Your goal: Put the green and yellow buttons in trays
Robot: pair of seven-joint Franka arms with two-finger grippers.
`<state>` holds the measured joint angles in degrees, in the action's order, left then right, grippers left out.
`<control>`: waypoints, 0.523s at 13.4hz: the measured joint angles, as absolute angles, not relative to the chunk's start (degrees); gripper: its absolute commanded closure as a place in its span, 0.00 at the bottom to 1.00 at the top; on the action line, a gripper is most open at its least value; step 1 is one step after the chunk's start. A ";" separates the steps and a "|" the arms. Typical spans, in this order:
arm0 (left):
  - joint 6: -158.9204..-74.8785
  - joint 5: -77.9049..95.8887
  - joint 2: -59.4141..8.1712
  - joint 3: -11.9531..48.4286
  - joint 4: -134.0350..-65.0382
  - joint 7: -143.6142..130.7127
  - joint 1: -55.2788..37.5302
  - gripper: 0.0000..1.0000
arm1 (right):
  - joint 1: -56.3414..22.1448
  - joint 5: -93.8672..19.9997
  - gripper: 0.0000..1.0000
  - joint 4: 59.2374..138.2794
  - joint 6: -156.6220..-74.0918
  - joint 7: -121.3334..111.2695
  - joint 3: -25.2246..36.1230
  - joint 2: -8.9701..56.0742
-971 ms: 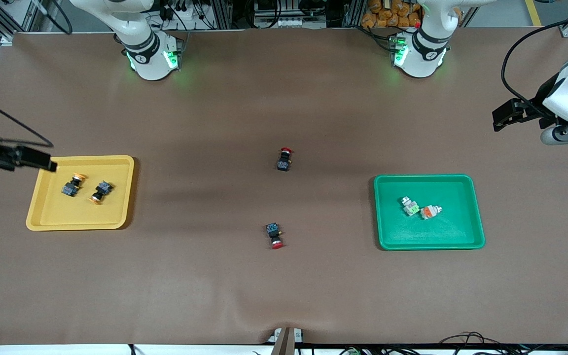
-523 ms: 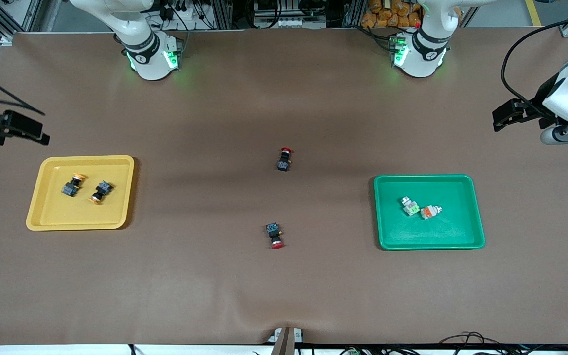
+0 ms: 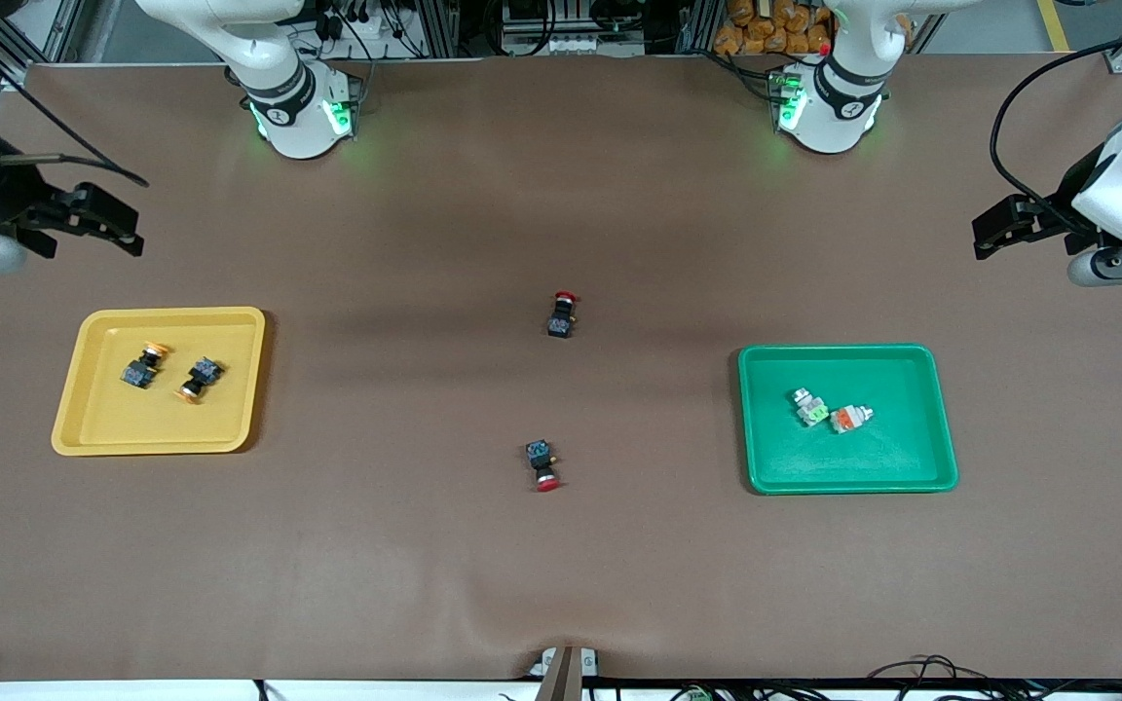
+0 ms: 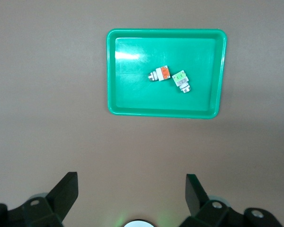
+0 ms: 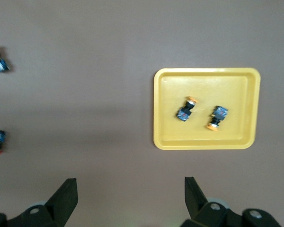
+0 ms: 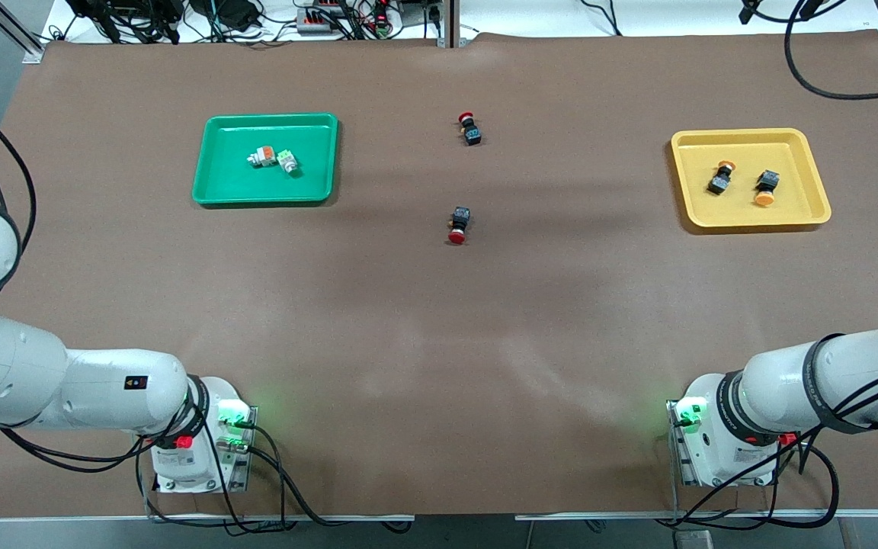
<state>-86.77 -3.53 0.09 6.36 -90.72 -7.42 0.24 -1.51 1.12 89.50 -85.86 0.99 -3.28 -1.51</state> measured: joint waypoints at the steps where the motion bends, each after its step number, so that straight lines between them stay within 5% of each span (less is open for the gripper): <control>1: -86.78 -3.53 0.11 6.36 -90.70 -7.42 0.30 0.00 | -1.43 1.45 0.00 89.54 -86.19 -2.22 -3.01 -1.70; 7: -86.79 -3.53 0.21 6.34 -90.61 -7.42 0.38 0.00 | 1.43 0.90 0.00 89.14 -86.08 -9.03 -1.42 -1.73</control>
<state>-86.79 -3.53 0.21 6.34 -90.61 -7.42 0.38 1.43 0.90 89.14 -86.08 -9.03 -1.42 -1.73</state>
